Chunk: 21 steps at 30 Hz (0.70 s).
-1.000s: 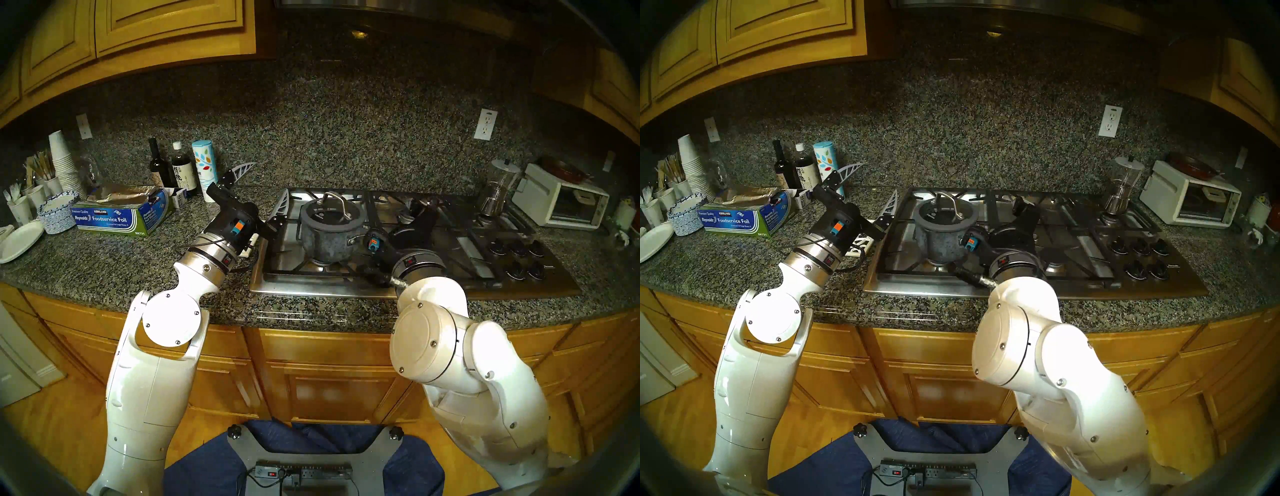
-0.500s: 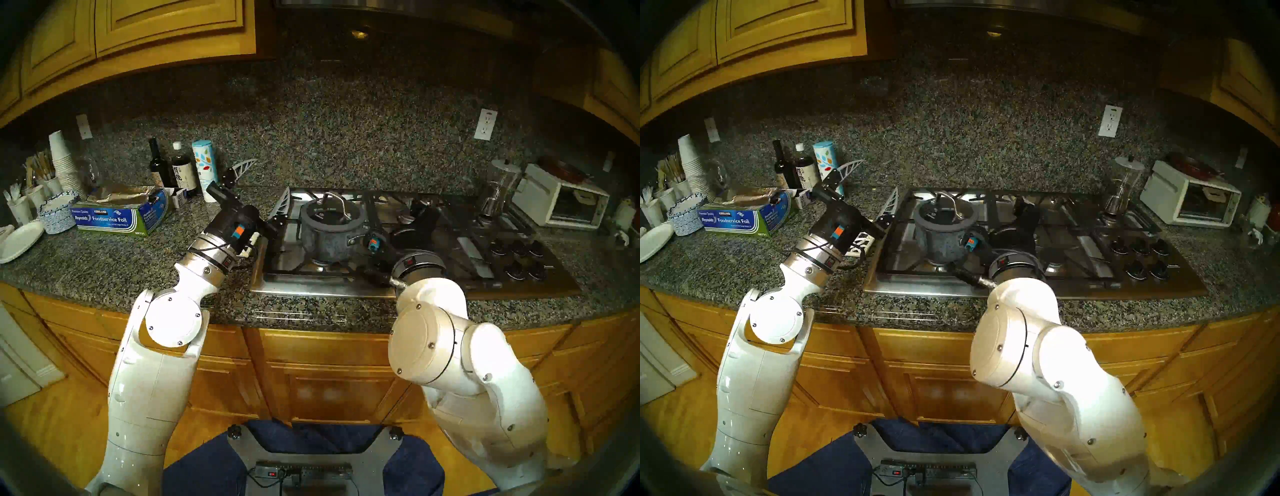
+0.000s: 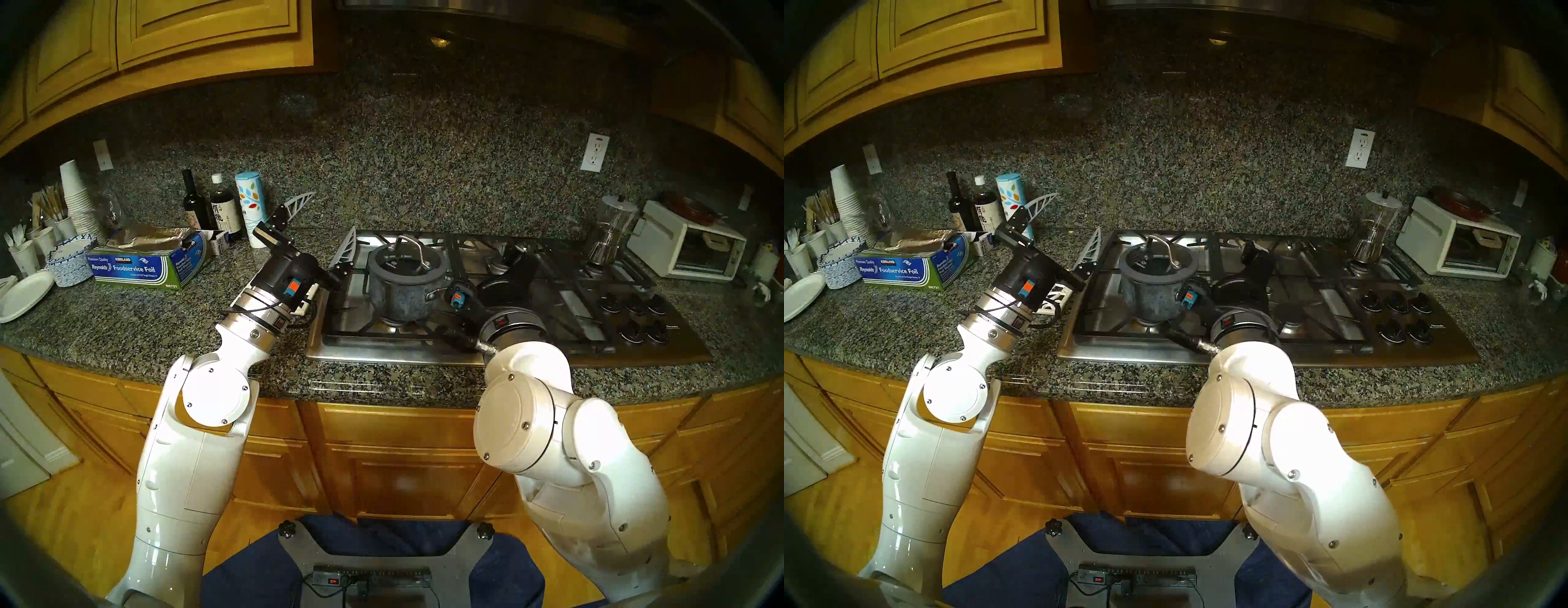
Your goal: Pick up the pot, put it on the stove, take off the pot lid
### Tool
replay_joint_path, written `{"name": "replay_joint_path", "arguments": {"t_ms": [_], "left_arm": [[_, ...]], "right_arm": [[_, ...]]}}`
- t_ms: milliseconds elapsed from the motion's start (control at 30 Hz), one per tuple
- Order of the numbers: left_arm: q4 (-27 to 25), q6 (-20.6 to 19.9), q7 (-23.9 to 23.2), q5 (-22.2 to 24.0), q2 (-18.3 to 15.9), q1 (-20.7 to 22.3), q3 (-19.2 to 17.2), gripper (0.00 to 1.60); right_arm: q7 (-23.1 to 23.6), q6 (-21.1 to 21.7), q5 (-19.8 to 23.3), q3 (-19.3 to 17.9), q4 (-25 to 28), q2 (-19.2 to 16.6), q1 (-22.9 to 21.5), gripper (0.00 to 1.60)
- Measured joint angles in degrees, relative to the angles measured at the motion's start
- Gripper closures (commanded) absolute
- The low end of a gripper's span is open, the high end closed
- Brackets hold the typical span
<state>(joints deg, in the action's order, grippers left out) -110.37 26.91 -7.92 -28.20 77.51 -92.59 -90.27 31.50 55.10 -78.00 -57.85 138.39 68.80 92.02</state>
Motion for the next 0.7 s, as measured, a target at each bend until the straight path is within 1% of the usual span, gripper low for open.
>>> {"name": "replay_joint_path", "arguments": {"t_ms": [233,533,700], "left_arm": [[1.05,1.16,0.42,-0.15,0.19,0.60,0.20,0.00],[3.64,2.28,0.20,-0.63,-0.10,3.26,0.87,0.00],[5.14,3.27,-0.33,-1.10,-1.26,5.37,0.71,0.00]], "right_arm": [[0.00,0.00,-0.46,0.09,0.00,0.24,0.15,0.00],[0.00,0.00,-1.05,0.16,0.00,0.56,0.36,0.00],[0.02,0.00,-1.36,0.19,0.00,0.75,0.50,0.00]]}}
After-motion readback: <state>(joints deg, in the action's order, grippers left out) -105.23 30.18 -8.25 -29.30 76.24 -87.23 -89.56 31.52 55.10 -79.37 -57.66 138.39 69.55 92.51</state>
